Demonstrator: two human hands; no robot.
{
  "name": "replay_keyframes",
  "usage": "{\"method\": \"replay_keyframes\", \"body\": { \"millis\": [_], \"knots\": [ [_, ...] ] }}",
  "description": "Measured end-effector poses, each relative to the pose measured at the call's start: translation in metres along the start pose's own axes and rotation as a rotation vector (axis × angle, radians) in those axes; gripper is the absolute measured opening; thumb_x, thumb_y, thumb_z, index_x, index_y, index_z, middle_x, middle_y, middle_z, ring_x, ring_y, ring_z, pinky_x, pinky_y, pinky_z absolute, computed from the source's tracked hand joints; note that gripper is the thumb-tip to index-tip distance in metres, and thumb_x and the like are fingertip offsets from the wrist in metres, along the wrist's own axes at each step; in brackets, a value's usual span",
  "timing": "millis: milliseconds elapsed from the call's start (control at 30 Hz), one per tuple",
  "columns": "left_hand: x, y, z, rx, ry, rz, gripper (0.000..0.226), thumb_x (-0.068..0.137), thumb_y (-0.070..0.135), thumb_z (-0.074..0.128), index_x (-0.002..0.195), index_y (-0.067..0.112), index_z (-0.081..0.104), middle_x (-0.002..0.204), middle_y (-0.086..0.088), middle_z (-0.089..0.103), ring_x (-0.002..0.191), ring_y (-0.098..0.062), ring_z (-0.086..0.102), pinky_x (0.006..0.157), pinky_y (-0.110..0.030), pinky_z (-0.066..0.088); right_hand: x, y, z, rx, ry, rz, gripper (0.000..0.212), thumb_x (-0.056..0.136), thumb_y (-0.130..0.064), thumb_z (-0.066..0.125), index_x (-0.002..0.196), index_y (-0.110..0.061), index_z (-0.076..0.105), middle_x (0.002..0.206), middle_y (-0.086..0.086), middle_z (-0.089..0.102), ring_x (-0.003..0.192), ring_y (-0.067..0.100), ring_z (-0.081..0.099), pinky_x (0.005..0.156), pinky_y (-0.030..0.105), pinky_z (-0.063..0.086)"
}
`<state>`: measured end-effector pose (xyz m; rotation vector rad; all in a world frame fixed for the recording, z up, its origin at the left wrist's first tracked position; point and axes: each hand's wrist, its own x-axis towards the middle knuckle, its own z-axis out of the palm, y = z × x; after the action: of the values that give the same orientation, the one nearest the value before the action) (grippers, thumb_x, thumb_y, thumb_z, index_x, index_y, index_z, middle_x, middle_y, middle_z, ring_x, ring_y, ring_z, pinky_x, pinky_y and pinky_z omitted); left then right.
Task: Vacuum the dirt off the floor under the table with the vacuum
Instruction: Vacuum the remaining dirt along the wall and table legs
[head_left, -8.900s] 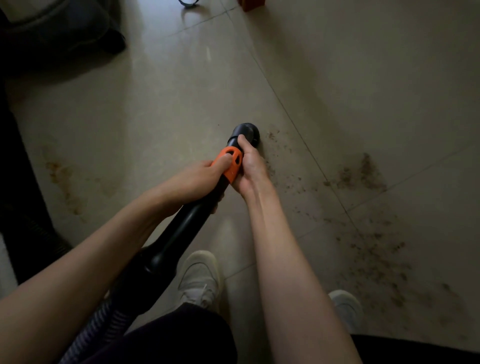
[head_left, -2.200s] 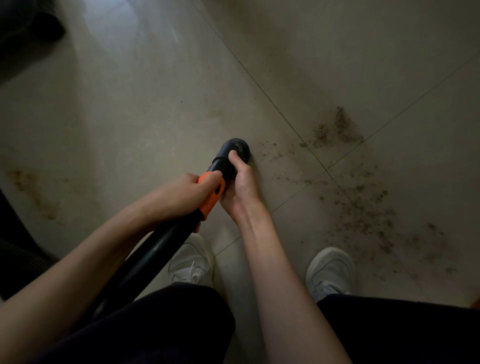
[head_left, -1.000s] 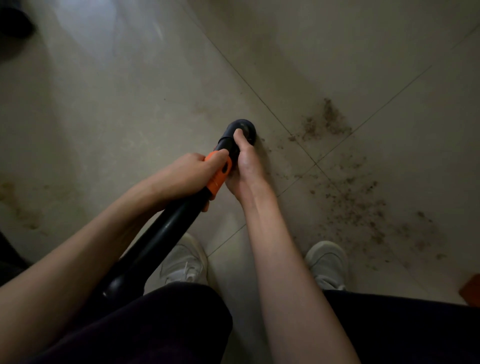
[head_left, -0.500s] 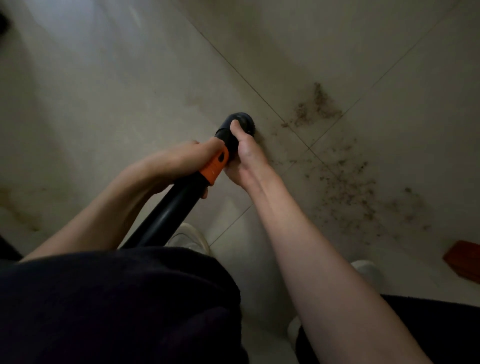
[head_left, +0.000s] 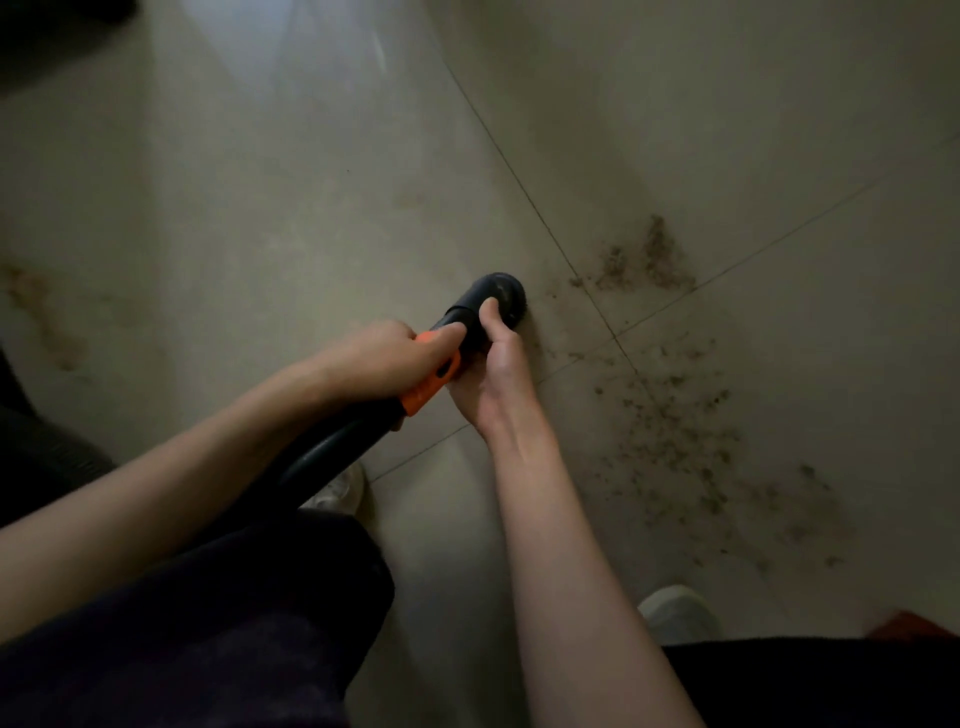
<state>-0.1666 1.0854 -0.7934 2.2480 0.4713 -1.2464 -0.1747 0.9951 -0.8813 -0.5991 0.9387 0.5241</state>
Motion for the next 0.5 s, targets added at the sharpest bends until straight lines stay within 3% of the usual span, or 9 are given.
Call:
{"method": "replay_keyframes", "body": {
  "millis": [133, 333, 500],
  "knots": [
    [-0.009, 0.012, 0.014, 0.012, 0.062, -0.027, 0.054, 0.094, 0.052, 0.037, 0.079, 0.004, 0.056, 0.055, -0.011, 0.054, 0.043, -0.023, 0.055, 0.043, -0.02, 0.043, -0.008, -0.003, -0.007, 0.006, -0.032, 0.048, 0.042, 0.101, -0.038, 0.039, 0.083, -0.004, 0.058, 0.063, 0.007, 0.061, 0.065, 0.018, 0.057, 0.064, 0.026, 0.048],
    [-0.016, 0.017, 0.029, 0.078, 0.092, -0.035, 0.054, 0.094, 0.05, 0.037, 0.088, 0.002, 0.06, 0.064, -0.012, 0.055, 0.055, -0.024, 0.054, 0.059, -0.027, 0.046, -0.019, -0.003, -0.013, -0.036, -0.046, 0.091, 0.049, 0.101, -0.045, 0.034, 0.077, -0.007, 0.055, 0.049, 0.001, 0.06, 0.044, 0.01, 0.059, 0.051, 0.02, 0.048],
    [-0.001, 0.028, 0.027, 0.082, 0.093, 0.009, 0.052, 0.094, 0.051, 0.037, 0.085, 0.005, 0.059, 0.062, -0.01, 0.056, 0.051, -0.022, 0.056, 0.054, -0.025, 0.047, -0.003, -0.015, -0.016, -0.062, -0.024, 0.03, 0.05, 0.099, -0.05, 0.036, 0.086, -0.006, 0.057, 0.054, 0.001, 0.063, 0.06, 0.015, 0.06, 0.053, 0.021, 0.048]
  ]
}}
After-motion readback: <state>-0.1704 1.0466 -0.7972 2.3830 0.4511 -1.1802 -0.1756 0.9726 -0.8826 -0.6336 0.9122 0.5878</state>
